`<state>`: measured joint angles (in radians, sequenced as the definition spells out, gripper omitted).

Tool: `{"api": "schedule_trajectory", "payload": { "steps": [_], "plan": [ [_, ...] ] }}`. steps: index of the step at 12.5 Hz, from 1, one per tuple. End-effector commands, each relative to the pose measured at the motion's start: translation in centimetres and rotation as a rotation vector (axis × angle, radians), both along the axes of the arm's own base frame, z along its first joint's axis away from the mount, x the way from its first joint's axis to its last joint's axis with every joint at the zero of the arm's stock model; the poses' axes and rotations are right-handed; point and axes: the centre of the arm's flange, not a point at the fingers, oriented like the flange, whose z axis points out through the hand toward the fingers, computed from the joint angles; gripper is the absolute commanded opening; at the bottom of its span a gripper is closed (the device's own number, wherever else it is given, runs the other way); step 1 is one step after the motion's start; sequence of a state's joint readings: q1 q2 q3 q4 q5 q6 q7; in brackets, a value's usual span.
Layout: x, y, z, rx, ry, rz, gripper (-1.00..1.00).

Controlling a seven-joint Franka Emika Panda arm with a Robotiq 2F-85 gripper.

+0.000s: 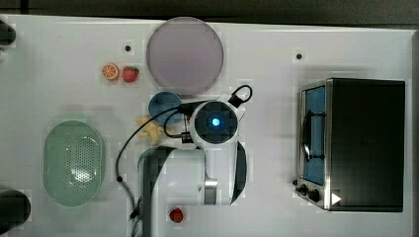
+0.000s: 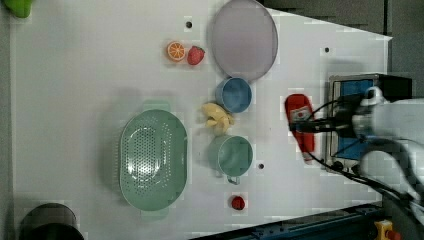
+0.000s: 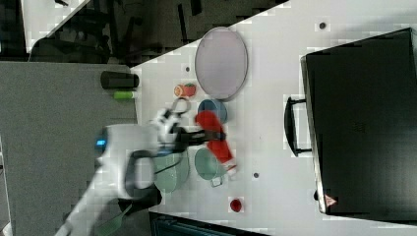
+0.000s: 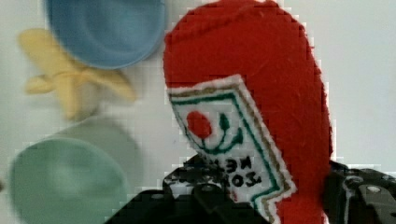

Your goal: Pick Ketchup from the table and place it in strainer.

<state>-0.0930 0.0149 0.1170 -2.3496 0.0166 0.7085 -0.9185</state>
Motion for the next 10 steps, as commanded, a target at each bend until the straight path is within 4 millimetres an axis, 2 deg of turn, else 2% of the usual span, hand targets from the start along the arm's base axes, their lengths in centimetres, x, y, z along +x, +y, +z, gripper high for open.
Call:
{"api": "schedule_trajectory", "payload": {
  "steps": [1,3,5,7,10],
  "plan": [
    [0.8,4.1,8.3,-0.021,-0.031,-0.012,0.16],
    [0.8,7.6,11.3,-0.028,-0.058,-0.011,0.16],
    [0.6,11.9,12.7,-0.029,-0.09,-0.022,0.16],
    [-0.4,16.4,12.8,-0.025,-0.096,-0.08,0.16],
    [-2.7,23.3,11.4,-0.016,-0.09,-0.155,0.16]
  ]
}}
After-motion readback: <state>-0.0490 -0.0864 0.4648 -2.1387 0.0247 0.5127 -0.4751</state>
